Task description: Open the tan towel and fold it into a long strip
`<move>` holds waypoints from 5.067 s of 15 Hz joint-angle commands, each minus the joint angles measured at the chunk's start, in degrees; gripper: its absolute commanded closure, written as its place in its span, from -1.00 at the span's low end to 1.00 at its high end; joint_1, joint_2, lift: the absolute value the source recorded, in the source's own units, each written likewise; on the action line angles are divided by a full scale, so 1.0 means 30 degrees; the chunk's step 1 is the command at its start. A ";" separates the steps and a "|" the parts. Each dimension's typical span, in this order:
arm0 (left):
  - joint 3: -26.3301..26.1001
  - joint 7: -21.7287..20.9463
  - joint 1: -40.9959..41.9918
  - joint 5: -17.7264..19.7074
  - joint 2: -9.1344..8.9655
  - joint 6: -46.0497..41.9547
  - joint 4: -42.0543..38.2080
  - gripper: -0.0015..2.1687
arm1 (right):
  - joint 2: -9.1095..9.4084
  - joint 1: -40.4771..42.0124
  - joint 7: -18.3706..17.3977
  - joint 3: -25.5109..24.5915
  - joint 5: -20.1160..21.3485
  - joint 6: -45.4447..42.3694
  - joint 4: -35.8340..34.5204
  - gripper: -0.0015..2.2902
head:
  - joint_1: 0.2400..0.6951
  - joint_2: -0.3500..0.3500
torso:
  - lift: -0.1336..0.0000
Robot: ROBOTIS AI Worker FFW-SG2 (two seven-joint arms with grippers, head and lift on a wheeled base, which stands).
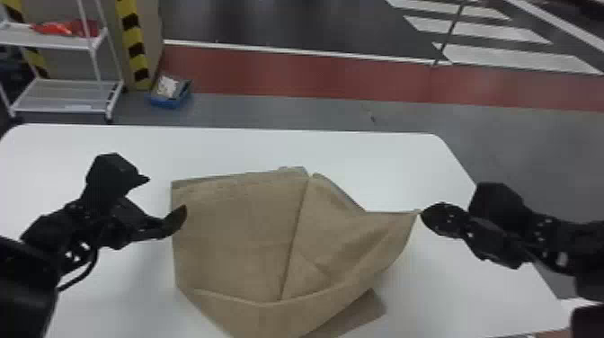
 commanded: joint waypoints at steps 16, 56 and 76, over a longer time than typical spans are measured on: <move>-0.2951 -0.5782 -0.2434 -0.6004 0.3551 -0.2198 0.1444 -0.81 | 0.0254 -0.0887 0.0438 -0.8509 -0.2941 0.0487 0.2283 0.15 | 1.00 -0.96 | -0.87; -1.7160 -1.1202 -0.8908 -1.4734 0.1998 0.8407 -0.0871 -0.39 | 0.1836 -0.0682 0.0350 -1.1028 -0.3908 0.1542 0.1609 0.15 | 1.00 -1.00 | -0.87; -1.7951 -1.1963 -0.9231 -1.5525 0.2672 0.7880 0.0360 0.31 | 0.1865 -0.0477 0.0350 -1.1556 -0.4582 0.1718 0.1111 0.15 | 1.00 -1.00 | -0.87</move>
